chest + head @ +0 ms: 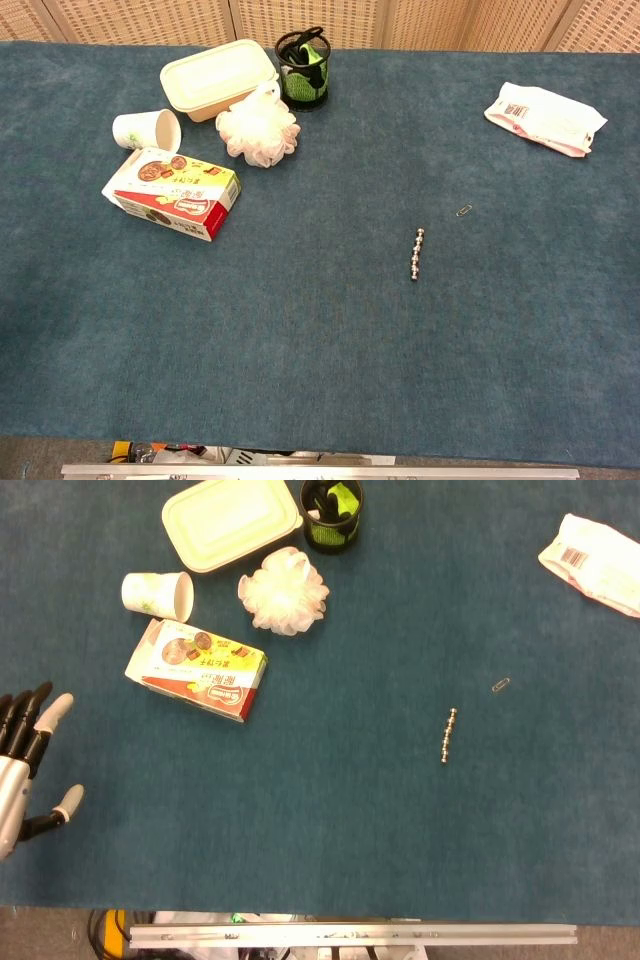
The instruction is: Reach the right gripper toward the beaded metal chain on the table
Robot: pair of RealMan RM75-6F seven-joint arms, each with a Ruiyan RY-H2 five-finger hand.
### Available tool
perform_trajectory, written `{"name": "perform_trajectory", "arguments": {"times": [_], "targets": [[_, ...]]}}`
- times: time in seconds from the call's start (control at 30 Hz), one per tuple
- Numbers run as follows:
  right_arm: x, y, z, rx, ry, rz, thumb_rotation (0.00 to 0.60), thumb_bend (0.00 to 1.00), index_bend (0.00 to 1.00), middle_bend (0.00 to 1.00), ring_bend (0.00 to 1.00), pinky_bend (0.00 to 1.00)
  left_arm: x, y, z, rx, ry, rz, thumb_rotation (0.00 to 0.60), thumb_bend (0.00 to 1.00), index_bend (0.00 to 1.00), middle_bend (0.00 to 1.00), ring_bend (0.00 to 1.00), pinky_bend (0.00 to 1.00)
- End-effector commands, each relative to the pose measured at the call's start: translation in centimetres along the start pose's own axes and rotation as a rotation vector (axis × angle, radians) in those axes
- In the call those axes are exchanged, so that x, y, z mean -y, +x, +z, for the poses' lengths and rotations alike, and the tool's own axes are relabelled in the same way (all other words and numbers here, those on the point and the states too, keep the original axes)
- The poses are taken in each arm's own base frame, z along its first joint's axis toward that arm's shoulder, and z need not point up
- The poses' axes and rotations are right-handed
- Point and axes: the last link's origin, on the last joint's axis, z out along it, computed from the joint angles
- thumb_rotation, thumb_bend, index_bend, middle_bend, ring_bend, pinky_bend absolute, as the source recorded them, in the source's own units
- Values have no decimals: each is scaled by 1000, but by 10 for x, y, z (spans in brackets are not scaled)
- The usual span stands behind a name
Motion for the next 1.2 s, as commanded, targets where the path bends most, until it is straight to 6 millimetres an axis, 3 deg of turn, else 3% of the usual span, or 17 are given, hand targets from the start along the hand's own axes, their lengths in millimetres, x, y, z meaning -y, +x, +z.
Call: {"name": "perform_trajectory", "arguments": {"times": [0.03,0.7,1.2], "targets": [[0,0,0,2,1,-1,600,147,627,651,619,806,0,0,0,-2,1,-1,600,273,0,11,12,0],[5,-1,1,2,21,38,600,148,628,652,619,806,0,0,5,-11,-9,-9,600,274,0,11,12,0],[22,8,36,52,92,-34,600,147,628,652,619,806,16,6,10,-12,48,12,600,273,1,17,12,0]]}}
